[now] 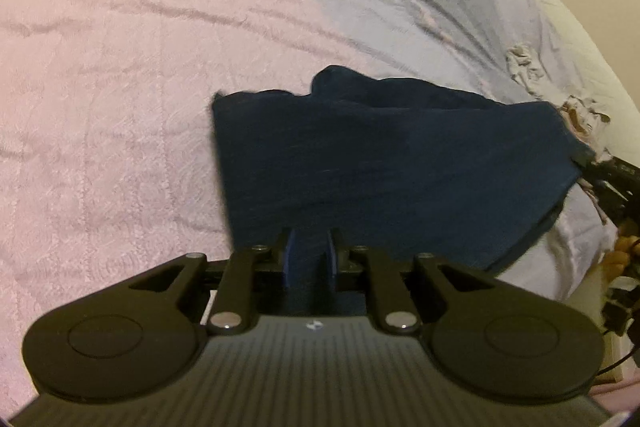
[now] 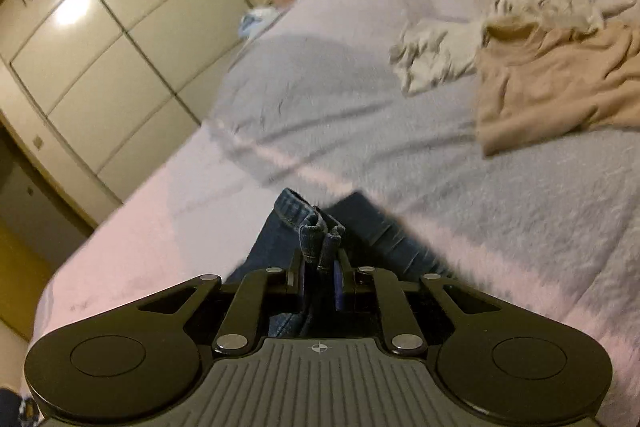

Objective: Fold clothes
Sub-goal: 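Lift the folded jeans with both grippers and fold them again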

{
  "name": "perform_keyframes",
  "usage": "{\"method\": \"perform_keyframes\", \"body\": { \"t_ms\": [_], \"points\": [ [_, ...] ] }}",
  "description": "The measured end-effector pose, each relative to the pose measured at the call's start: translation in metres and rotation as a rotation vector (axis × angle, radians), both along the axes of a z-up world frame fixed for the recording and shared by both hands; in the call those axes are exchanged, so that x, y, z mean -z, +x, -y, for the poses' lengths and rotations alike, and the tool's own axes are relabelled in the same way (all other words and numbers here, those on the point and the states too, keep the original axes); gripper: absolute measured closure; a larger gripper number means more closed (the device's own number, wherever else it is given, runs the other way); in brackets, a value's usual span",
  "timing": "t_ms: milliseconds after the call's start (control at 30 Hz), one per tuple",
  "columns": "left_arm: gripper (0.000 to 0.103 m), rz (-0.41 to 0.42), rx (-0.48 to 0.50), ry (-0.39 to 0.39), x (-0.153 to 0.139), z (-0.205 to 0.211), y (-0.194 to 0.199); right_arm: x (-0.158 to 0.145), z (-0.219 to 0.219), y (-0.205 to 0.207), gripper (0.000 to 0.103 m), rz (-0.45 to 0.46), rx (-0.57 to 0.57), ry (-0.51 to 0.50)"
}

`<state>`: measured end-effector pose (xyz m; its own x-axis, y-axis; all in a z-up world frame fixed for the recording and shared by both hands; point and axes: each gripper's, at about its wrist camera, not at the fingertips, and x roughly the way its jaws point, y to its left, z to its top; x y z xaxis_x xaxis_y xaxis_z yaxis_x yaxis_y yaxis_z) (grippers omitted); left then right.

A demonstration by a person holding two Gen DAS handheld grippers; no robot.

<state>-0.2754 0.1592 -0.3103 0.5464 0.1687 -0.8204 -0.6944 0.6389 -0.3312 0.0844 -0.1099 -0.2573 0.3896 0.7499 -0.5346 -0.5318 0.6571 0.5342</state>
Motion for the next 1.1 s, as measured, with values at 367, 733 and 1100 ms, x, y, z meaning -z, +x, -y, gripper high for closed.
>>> {"method": "perform_keyframes", "body": {
  "t_ms": [367, 733, 1100],
  "points": [
    [0.092, -0.041, 0.034, 0.000, 0.006, -0.001, 0.013, 0.039, -0.017, 0.033, 0.090, -0.097, 0.081, -0.171],
    [0.092, 0.008, 0.176, 0.141, -0.019, -0.045, 0.040, 0.012, -0.056, -0.017, 0.064, 0.234, 0.058, -0.397],
    [0.092, 0.070, 0.470, 0.119, -0.018, -0.089, 0.041, -0.006, -0.052, -0.103, 0.059, 0.117, 0.308, -0.404]
  ]
}}
